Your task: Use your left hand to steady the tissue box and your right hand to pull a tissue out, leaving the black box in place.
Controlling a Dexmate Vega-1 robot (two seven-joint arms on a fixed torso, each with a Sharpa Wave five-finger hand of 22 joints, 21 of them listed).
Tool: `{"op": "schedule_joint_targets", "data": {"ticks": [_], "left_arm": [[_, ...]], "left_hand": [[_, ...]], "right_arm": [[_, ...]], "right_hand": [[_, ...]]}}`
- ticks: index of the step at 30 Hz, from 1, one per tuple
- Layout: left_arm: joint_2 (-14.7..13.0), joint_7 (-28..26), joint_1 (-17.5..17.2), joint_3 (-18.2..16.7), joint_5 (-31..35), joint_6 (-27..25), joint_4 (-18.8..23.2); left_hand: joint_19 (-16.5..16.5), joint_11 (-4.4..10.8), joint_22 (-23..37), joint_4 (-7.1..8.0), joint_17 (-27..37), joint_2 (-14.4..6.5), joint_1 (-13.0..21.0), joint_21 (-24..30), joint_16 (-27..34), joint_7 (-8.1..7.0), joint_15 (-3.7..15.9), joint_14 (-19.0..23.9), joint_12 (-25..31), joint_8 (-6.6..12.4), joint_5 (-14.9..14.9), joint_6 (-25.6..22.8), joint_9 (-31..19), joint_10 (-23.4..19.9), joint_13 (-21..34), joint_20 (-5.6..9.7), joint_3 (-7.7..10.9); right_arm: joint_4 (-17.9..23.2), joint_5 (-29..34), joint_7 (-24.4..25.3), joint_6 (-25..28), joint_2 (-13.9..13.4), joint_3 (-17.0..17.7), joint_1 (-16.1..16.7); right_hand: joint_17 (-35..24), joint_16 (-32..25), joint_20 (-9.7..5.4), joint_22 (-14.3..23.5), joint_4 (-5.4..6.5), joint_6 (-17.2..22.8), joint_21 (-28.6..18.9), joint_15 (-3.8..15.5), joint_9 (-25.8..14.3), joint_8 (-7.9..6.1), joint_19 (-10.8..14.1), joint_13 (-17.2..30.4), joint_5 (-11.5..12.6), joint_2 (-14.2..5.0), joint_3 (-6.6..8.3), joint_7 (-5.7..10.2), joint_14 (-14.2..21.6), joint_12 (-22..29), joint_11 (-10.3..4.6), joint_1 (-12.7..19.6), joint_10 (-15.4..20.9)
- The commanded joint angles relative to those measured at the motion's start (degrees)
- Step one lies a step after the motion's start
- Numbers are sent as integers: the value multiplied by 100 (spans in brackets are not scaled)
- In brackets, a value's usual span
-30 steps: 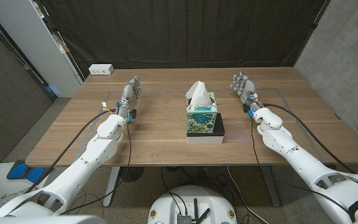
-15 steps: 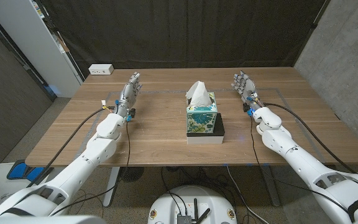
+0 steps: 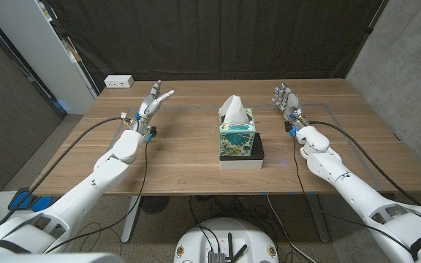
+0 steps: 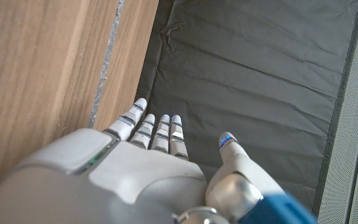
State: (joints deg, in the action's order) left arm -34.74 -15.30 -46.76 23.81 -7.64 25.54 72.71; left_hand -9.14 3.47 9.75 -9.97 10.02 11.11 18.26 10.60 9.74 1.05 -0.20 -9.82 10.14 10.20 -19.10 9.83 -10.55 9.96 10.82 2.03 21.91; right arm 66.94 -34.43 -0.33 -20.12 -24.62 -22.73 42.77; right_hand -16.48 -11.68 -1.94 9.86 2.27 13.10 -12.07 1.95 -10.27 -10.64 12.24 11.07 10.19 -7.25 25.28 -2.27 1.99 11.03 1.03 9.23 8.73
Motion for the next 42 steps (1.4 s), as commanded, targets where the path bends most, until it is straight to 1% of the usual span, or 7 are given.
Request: {"op": "schedule_joint_targets", "data": {"ticks": [1,4,11,15,20,26,42], "left_arm": [[-185,-735,-33,115,873,-213,195],[-187,-738,-41,124,861,-187,193],[-236,-766,-156,107,846,-281,380],[-274,-766,-253,85,816,-350,512],[-310,-771,-366,60,790,-443,660],[-390,-890,-541,23,905,-583,917],[-471,-999,-1002,-131,857,-644,1372]], "left_hand": [[-68,11,30,-2,9,-3,82,-12,15,25,-8,-1536,20,14,-67,2544,-6,1898,18,56,-61],[-63,13,30,1,9,-5,98,-5,26,11,10,-1527,38,36,-89,2517,-7,1877,19,67,-90],[-44,13,31,8,8,-9,137,11,42,-6,35,-1510,73,90,-141,2429,-8,1827,19,87,-166],[-37,-30,31,13,8,-11,161,18,50,-22,45,-1501,84,117,-172,2382,-10,1814,19,98,-214],[-29,-80,31,19,7,-14,185,25,55,23,20,-1493,96,142,-205,2332,-11,1796,19,95,-269],[-15,-114,31,25,5,-20,212,32,62,25,2,-1476,106,161,-239,2290,-11,1776,18,107,-327],[-3,-90,32,37,4,-33,259,39,63,20,5,-1473,111,176,-294,2256,-10,1765,16,120,-423]], "right_arm": [[1,79,88,9,14,-34,-21],[3,82,90,2,13,-33,-19],[73,93,104,29,-27,-33,20],[126,98,120,38,-52,-28,55],[163,91,129,57,-70,-21,80],[166,81,105,53,-73,-21,83],[164,78,116,39,-49,-25,93]], "right_hand": [[4,-32,4,20,-40,47,-8,134,-7,-26,35,7,17,-71,3,-17,49,40,-32,36,53],[15,-29,14,19,-55,49,-4,122,-7,-26,35,6,15,-57,-3,-31,49,41,-30,40,59],[45,-23,49,19,-97,47,3,71,-6,-23,36,6,8,-7,-27,-60,47,41,-20,43,70],[54,-23,67,19,-109,47,5,53,-6,-23,38,6,5,9,-37,-66,51,39,-13,41,67],[70,-17,87,19,-132,43,10,40,-5,-21,36,5,2,30,-47,-76,42,38,-6,45,72],[96,-14,109,19,-175,36,15,-2,-4,-18,39,5,-4,68,-62,-104,47,33,10,56,66],[131,-10,132,18,-228,16,28,-21,-4,-12,31,4,-11,104,-87,-122,43,32,21,60,72]]}}
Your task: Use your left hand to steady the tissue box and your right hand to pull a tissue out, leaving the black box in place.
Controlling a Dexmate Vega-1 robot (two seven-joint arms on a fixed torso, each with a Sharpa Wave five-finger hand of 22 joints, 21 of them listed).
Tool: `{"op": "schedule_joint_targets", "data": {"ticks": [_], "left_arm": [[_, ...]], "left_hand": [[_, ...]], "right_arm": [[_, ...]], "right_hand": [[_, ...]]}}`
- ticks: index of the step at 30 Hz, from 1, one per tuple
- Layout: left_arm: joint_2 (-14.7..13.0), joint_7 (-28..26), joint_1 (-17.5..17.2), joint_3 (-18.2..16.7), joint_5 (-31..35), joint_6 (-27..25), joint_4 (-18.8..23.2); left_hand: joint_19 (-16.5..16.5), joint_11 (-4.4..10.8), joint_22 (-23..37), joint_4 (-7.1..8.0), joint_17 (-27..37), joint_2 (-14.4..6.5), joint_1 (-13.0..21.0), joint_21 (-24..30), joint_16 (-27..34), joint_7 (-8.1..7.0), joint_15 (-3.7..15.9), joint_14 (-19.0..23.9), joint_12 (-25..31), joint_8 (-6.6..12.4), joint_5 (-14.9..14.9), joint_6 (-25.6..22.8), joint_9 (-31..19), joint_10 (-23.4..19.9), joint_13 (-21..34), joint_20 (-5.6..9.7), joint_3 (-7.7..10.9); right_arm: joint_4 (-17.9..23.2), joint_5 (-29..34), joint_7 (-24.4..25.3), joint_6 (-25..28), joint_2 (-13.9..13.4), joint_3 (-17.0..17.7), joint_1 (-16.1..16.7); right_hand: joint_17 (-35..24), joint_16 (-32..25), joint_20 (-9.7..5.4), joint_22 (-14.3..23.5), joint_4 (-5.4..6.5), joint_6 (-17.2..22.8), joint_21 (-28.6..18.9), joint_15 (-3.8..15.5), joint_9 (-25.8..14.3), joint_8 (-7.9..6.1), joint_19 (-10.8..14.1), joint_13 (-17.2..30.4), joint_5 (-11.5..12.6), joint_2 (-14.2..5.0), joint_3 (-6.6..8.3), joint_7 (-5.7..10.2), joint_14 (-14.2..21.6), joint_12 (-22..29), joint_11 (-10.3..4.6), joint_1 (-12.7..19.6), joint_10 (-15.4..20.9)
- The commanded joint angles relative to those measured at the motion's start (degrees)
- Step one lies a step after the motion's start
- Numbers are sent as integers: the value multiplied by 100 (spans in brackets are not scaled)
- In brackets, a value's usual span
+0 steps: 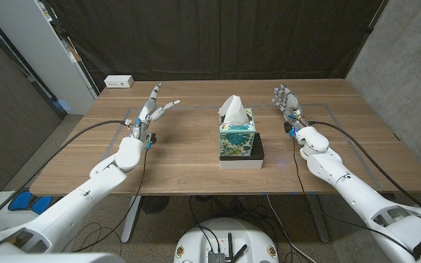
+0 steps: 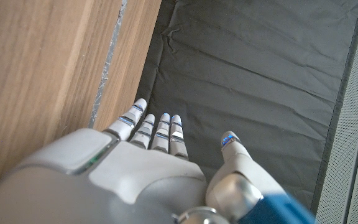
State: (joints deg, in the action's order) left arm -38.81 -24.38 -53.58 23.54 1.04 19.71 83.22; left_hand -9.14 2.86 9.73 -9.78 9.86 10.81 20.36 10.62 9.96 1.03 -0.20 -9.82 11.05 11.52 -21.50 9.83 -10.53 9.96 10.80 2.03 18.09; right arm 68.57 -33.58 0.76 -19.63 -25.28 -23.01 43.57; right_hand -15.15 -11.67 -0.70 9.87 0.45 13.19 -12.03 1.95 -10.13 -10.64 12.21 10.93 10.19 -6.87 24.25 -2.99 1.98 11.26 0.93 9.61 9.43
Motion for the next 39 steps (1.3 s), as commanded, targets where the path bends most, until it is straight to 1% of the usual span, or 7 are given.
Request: {"op": "schedule_joint_targets", "data": {"ticks": [1,11,23,32,39], "left_arm": [[-68,-108,-356,-116,-7,-66,354],[-92,-238,-642,-204,89,-102,620],[-132,-257,-944,-321,85,-98,903],[-153,-329,-1257,-478,35,-95,1120],[-182,-403,-1474,-601,76,-95,1297]], "left_hand": [[-6,-25,34,18,20,-3,51,36,39,18,8,-1474,21,43,-56,2257,-12,1766,17,124,-45],[-7,-40,34,26,20,-11,78,37,38,39,-5,-1476,22,43,-87,2255,-12,1764,16,116,-102],[-15,-42,35,34,19,-22,112,36,35,29,-2,-1486,21,41,-124,2258,-11,1766,15,118,-167],[-45,-50,37,44,19,-30,142,28,29,37,-7,-1508,11,33,-158,2280,-11,1798,15,125,-231],[-50,-47,37,51,20,-37,161,29,30,31,-5,-1512,13,32,-181,2280,-11,1797,15,132,-277]], "right_arm": [[-3,0,-2,-18,11,-2,15],[49,-3,18,-68,10,13,76],[148,9,73,-77,-2,19,153],[268,38,157,-67,-27,28,229],[263,42,147,-76,-10,12,235]], "right_hand": [[1,-10,8,17,-49,7,25,-20,-18,-12,33,18,-11,67,15,-52,44,10,35,22,3],[16,-13,10,17,-69,-5,28,-24,-18,-9,34,18,-13,70,5,-58,47,4,36,22,-8],[38,-16,15,18,-99,-8,33,-47,-17,-10,36,18,-15,71,-9,-65,49,-1,39,19,-15],[53,-16,16,18,-119,-9,37,-43,-17,-12,36,18,-17,65,-18,-65,40,-1,41,15,-13],[62,-17,18,18,-134,-10,40,-43,-17,-12,35,18,-17,58,-20,-66,40,-1,36,17,-11]]}}
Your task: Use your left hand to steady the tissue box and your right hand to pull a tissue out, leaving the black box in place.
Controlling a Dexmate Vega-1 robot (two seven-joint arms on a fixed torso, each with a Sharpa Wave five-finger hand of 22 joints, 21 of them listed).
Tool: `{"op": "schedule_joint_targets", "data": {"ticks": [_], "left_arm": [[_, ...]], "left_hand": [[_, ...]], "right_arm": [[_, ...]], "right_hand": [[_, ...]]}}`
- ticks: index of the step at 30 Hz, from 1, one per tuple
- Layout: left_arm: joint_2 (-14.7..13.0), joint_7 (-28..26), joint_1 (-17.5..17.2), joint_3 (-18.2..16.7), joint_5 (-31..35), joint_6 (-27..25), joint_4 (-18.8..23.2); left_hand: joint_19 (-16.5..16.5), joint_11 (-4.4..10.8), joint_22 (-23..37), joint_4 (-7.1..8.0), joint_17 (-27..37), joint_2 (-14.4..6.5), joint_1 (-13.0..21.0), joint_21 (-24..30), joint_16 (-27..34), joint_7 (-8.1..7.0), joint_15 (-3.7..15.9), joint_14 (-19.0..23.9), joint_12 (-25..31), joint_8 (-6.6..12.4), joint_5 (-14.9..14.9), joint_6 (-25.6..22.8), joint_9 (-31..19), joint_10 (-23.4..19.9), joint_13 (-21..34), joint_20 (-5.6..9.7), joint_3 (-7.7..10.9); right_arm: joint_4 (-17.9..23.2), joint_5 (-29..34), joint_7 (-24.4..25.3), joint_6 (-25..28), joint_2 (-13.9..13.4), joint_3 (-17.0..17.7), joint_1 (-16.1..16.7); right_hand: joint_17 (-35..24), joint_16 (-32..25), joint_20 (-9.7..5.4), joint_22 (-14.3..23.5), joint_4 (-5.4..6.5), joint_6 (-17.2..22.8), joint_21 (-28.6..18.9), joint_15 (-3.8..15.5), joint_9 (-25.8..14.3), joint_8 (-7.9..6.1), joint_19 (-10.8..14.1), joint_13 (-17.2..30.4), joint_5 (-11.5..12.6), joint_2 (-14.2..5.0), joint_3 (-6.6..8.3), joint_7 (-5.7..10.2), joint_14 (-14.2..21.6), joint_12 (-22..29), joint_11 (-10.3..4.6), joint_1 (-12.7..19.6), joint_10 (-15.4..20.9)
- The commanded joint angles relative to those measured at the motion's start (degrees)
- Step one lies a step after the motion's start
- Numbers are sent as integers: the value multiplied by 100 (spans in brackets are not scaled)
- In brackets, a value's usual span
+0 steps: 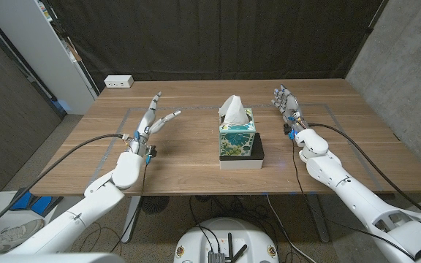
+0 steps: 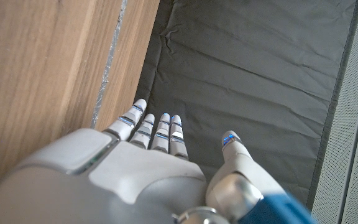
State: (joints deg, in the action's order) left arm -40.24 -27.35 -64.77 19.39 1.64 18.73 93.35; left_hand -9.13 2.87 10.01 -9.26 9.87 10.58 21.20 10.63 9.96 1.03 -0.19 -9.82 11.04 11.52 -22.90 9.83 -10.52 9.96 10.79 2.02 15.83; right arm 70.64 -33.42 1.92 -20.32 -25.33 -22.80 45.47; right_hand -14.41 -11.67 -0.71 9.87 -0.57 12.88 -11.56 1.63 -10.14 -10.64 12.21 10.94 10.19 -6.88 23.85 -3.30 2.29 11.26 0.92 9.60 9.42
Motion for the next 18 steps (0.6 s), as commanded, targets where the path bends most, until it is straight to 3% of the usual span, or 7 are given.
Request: {"op": "schedule_joint_targets", "data": {"ticks": [1,18], "left_arm": [[-51,-97,-384,-201,15,0,313],[9,-126,-798,-360,33,89,589]], "left_hand": [[-50,-47,10,1,18,-14,80,29,30,28,-5,-1515,14,32,-46,2279,-12,1795,16,131,-59],[-48,-50,12,20,18,-33,127,37,39,33,-17,-1503,22,38,-101,2262,-11,1781,15,118,-175]], "right_arm": [[62,22,43,-3,2,-6,47],[104,7,48,-53,28,-3,103]], "right_hand": [[-11,-17,20,17,-33,21,-6,-13,-16,-13,33,16,-17,57,20,-37,8,-1,37,17,-10],[14,-21,30,18,-74,22,0,-28,-16,-15,30,16,-15,36,22,-37,9,2,48,35,3]]}}
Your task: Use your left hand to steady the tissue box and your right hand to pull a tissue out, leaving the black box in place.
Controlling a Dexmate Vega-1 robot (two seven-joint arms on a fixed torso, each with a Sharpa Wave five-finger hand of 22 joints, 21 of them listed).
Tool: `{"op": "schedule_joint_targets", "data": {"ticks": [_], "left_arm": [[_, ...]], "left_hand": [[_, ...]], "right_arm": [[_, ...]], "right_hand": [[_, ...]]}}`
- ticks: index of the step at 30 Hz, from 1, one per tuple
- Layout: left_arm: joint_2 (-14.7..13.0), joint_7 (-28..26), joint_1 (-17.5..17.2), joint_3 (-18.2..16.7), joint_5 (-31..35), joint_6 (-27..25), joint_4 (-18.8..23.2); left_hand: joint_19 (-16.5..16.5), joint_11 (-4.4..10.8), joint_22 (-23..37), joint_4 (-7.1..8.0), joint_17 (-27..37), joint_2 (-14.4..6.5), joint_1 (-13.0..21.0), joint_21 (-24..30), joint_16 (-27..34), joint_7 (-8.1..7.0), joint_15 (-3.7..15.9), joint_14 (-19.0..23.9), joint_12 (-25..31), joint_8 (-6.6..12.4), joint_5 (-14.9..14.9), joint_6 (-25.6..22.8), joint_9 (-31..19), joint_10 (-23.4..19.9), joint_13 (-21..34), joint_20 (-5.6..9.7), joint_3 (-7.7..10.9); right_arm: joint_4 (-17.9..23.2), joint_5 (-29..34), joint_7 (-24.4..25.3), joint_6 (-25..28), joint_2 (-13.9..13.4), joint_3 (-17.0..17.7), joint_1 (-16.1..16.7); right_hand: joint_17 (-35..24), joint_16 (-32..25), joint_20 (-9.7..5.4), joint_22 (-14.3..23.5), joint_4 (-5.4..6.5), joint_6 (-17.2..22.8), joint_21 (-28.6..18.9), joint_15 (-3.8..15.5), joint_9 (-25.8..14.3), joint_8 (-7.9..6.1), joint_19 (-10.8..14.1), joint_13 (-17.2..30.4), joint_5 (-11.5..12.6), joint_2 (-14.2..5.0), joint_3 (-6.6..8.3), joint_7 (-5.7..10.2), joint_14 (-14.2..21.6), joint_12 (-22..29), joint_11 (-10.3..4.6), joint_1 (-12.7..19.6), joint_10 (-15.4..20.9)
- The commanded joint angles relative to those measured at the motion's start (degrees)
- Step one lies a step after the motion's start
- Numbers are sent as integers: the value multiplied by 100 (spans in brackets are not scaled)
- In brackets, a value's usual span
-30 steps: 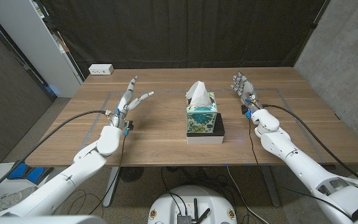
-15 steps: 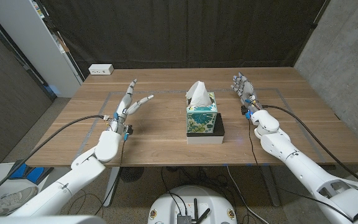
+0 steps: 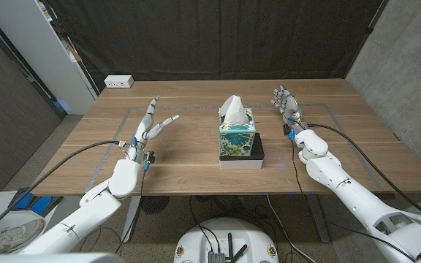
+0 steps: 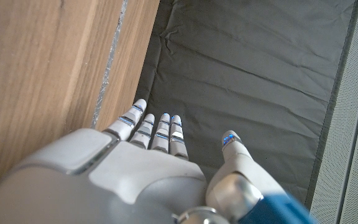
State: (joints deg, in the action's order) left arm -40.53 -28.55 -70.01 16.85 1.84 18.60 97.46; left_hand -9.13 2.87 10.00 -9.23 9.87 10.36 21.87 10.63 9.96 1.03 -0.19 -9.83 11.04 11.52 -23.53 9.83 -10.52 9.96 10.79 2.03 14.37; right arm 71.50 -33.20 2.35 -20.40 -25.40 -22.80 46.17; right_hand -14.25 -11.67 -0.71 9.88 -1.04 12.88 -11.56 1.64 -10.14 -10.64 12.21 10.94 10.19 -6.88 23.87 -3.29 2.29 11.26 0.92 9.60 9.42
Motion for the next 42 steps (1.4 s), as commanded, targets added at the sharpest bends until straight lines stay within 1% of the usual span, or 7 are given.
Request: {"op": "schedule_joint_targets", "data": {"ticks": [1,7,8,11,20,29,42], "left_arm": [[45,-12,-288,-110,29,113,184],[67,43,-370,-124,18,181,217],[70,53,-385,-125,17,192,223],[90,61,-439,-135,11,230,242],[102,56,-650,-208,55,244,406],[167,96,-744,-194,91,339,446],[190,80,-1030,-248,190,271,679]], "left_hand": [[-47,-45,13,17,17,-11,63,38,41,30,-10,-1497,23,39,-40,2259,-11,1780,15,122,-32],[-36,-53,13,21,17,-16,82,43,44,36,-16,-1488,27,43,-57,2247,-11,1769,14,105,-69],[-32,-24,13,22,17,-20,91,45,44,3,13,-1486,26,46,-62,2238,-11,1769,14,136,-81],[-30,-15,13,25,17,-27,108,46,43,-1,18,-1487,27,48,-73,2233,-11,1765,14,139,-108],[-24,-49,14,32,16,-33,139,49,44,27,-11,-1479,29,48,-96,2229,-11,1756,13,115,-166],[-33,-56,14,38,16,-37,165,46,41,26,-11,-1484,26,45,-116,2232,-11,1761,13,116,-219],[-35,-60,15,48,17,-46,203,47,37,32,-14,-1495,24,38,-145,2241,-11,1763,13,113,-299]], "right_arm": [[16,-12,2,-40,38,-10,28],[-6,1,-14,-24,50,-33,2],[-23,-6,-23,-20,62,-38,-8],[-64,-7,-47,-26,84,-53,-32],[-106,17,-79,-25,102,-87,-75],[-99,29,-85,-17,99,-98,-83],[-66,40,-117,-29,86,-115,-65]], "right_hand": [[0,-20,32,17,-31,22,0,-22,-16,-16,30,16,-15,33,22,-37,8,3,47,37,5],[7,-22,32,17,-44,22,1,-34,-16,-16,32,16,-14,25,23,-42,9,2,60,42,5],[8,-22,32,18,-46,24,2,-34,-16,-17,30,16,-14,24,23,-44,9,2,58,42,5],[12,-24,34,18,-53,26,2,-48,-16,-18,31,16,-13,19,23,-46,10,1,62,45,3],[21,-30,37,18,-69,26,3,-34,-15,-19,34,16,-15,13,16,-52,12,3,60,41,11],[27,-34,38,18,-79,26,5,-38,-15,-19,34,16,-16,9,10,-52,14,2,60,36,12],[34,-36,39,18,-92,24,6,-36,-15,-18,34,16,-17,2,1,-52,6,1,58,28,11]]}}
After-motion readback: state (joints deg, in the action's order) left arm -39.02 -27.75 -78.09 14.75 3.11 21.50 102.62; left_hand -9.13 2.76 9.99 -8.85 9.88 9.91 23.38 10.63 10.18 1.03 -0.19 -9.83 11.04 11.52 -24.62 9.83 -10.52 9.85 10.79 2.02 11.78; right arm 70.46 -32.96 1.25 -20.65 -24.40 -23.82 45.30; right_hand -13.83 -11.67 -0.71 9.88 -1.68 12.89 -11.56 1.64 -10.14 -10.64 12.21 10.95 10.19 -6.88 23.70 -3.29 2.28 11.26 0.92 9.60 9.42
